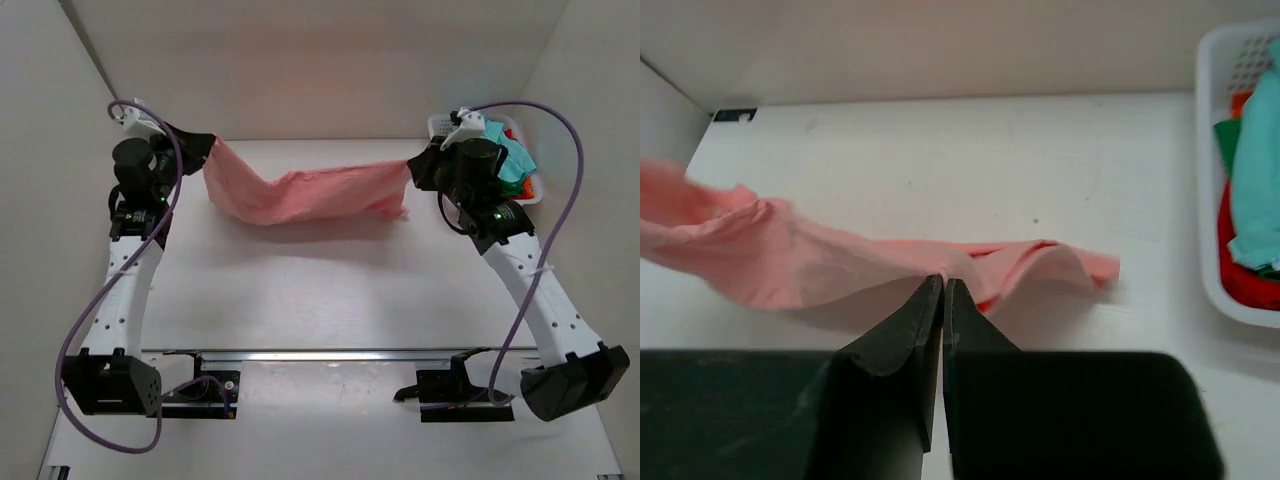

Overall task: Fold and stack the t-shirts
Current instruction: Flatten out the tshirt

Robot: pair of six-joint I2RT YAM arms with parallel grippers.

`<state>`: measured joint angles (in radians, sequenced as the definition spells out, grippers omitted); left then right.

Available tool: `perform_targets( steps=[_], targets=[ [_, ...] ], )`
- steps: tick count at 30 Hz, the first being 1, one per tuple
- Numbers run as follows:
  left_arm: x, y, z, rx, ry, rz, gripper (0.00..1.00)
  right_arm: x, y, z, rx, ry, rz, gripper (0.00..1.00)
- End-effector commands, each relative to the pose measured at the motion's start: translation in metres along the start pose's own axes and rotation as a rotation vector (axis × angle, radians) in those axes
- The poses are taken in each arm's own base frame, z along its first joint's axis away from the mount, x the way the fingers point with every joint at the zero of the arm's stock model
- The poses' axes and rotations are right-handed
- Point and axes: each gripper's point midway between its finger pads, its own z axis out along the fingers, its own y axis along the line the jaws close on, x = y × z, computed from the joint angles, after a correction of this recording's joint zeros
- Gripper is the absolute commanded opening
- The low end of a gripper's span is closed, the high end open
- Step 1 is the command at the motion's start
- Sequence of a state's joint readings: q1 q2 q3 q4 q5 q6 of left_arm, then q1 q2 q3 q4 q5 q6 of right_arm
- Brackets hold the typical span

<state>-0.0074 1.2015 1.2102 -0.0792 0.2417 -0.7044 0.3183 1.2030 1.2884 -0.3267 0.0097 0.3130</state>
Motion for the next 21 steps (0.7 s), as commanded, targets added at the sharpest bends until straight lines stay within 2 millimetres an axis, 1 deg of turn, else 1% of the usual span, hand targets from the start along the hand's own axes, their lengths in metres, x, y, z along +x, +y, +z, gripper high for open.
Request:
perform_targets(
  steps=[1, 2, 3, 4, 5, 6, 7, 10, 11, 12, 14, 15, 17, 18, 19, 20, 21],
  targets=[
    [-0.042, -0.032, -0.03, 0.013, -0.083, 0.075, 0.0, -0.039, -0.012, -0.034, 0.088, -0.097, -0.094, 0.01],
    [-0.052, -0.04, -0.037, 0.021, -0.107, 0.093, 0.0, -0.045, -0.015, -0.04, 0.108, -0.112, -0.097, 0.0],
    [-0.068, -0.041, -0.043, 0.006, -0.137, 0.101, 0.0, -0.059, -0.01, -0.05, 0.101, -0.155, -0.106, 0.0],
    [-0.079, -0.049, -0.051, 0.004, -0.154, 0.112, 0.0, -0.072, -0.008, -0.061, 0.101, -0.192, -0.11, 0.0],
    [-0.086, -0.053, -0.053, 0.005, -0.168, 0.122, 0.0, -0.077, -0.008, -0.066, 0.11, -0.208, -0.112, 0.0],
    [-0.097, -0.065, -0.062, 0.015, -0.185, 0.143, 0.0, -0.087, -0.007, -0.076, 0.108, -0.233, -0.11, 0.0],
    [-0.105, -0.07, -0.067, 0.003, -0.198, 0.15, 0.0, -0.095, -0.006, -0.083, 0.106, -0.252, -0.115, 0.0],
    [-0.123, -0.08, -0.078, -0.015, -0.23, 0.17, 0.0, -0.109, -0.009, -0.092, 0.089, -0.264, -0.115, 0.0],
    [-0.119, -0.075, -0.073, -0.032, -0.204, 0.173, 0.0, -0.114, -0.009, -0.093, 0.071, -0.26, -0.116, 0.0],
    [-0.118, -0.072, -0.069, -0.042, -0.184, 0.184, 0.0, -0.111, -0.013, -0.088, 0.068, -0.234, -0.117, 0.01],
    [-0.106, -0.064, -0.059, -0.051, -0.122, 0.172, 0.0, -0.104, -0.013, -0.07, 0.041, -0.181, -0.125, 0.0],
    [-0.095, -0.054, -0.047, -0.055, -0.072, 0.16, 0.0, -0.1, -0.013, -0.066, 0.031, -0.163, -0.139, 0.0],
    [-0.072, -0.04, -0.03, -0.042, 0.02, 0.137, 0.0, -0.088, -0.016, -0.04, 0.017, -0.102, -0.139, 0.0],
    [-0.061, -0.03, -0.018, -0.05, 0.06, 0.124, 0.0, -0.082, -0.016, -0.033, 0.001, -0.079, -0.144, 0.0],
    [-0.056, -0.028, -0.014, -0.042, 0.086, 0.124, 0.0, -0.078, -0.018, -0.022, 0.0, -0.062, -0.141, 0.0],
    [-0.053, -0.021, -0.002, -0.047, 0.109, 0.113, 0.0, -0.073, -0.021, -0.009, -0.006, -0.045, -0.15, 0.0],
    [-0.045, -0.007, 0.012, -0.071, 0.138, 0.112, 0.0, -0.074, -0.022, 0.0, -0.006, -0.056, -0.156, 0.0]
  ],
)
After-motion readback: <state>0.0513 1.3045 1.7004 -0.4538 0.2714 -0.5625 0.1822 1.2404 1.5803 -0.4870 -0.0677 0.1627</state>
